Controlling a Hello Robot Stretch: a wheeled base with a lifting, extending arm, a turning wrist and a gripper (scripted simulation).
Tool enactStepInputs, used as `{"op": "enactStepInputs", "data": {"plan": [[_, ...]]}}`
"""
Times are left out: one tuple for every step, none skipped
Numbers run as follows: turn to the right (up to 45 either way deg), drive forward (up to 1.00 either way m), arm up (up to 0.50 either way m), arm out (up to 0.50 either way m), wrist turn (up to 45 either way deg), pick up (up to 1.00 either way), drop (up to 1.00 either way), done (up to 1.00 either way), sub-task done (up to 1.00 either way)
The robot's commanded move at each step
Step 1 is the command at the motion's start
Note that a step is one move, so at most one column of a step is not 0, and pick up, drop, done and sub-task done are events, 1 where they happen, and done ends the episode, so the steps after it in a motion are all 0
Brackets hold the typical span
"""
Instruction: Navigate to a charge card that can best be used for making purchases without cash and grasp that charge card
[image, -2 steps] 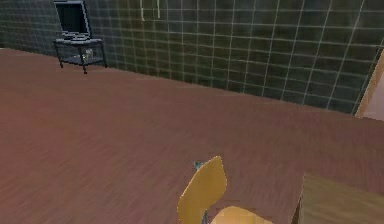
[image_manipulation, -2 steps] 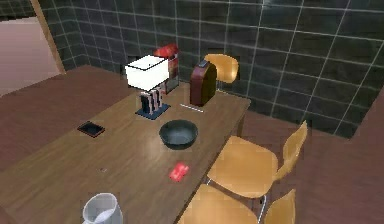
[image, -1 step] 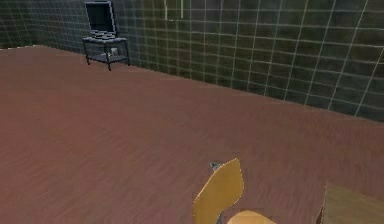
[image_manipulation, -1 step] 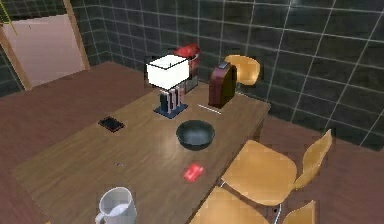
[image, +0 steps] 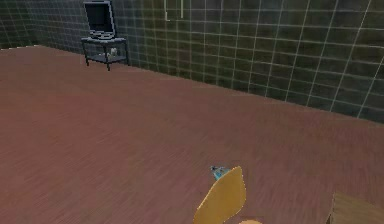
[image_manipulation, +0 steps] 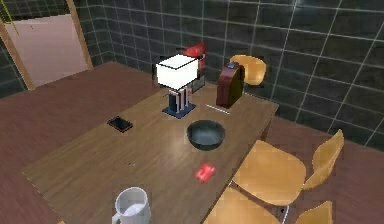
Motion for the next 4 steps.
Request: {"op": "enactStepInputs", "data": {"plan": [[0.0,0.00,0.50,0.00,0.0,0.00,0.00,0.00,0.00],[0.0,0.00,0.32,0.00,0.0,0.00,0.00,0.00,0.00],[0.0,0.00,0.00,0.24,0.0,0.00,0.00,0.00,0.00],[0.0,0.00,0.00,0.00,45.0,0.00,0.00,0.00,0.00]]}}
